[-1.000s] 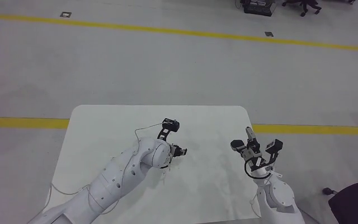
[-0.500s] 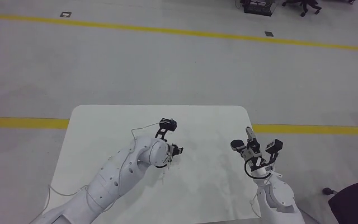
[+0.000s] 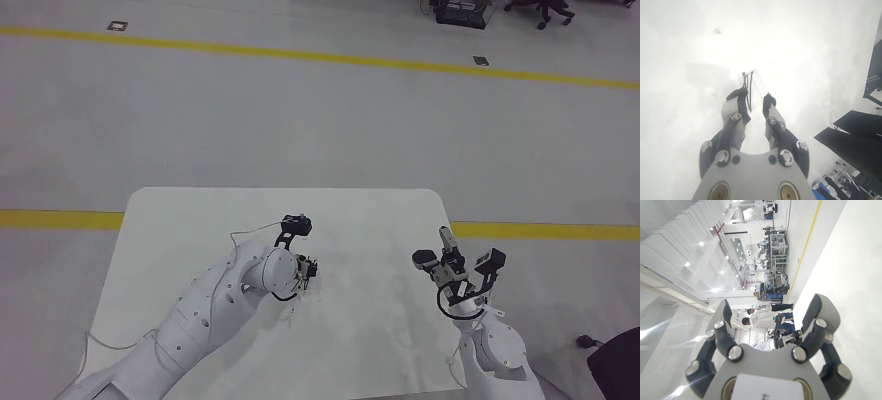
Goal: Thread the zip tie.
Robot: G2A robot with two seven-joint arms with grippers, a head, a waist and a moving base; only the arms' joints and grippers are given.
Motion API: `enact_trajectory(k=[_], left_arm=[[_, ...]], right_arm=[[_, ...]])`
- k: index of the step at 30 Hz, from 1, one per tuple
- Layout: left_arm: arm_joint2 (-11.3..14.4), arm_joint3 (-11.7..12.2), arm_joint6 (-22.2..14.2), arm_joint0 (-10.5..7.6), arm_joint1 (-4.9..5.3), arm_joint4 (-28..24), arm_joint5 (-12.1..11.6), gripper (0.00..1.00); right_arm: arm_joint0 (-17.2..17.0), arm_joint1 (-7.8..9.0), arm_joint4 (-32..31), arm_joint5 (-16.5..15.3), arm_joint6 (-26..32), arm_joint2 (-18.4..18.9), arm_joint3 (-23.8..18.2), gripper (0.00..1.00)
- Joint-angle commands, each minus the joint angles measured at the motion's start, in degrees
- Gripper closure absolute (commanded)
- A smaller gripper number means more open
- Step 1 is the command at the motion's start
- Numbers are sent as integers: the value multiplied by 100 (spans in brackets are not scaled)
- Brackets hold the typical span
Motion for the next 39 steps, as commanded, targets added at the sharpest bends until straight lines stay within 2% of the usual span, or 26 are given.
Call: enact_trajectory(k=[1, 7, 24, 39], left_arm=[[1, 88, 63, -5, -2, -77, -50, 79], [57, 309, 255, -42, -15, -209, -167, 79], [197, 526, 560, -95, -8, -365, -380, 76], [328, 763, 777, -171, -22, -455, -429, 81]], right_arm=[[0, 0, 0, 0, 1, 0, 0, 0], [0, 0, 0, 0, 1, 0, 0, 0], [0, 0, 0, 0, 1, 0, 0, 0], [0, 0, 0, 0, 1, 0, 0, 0]])
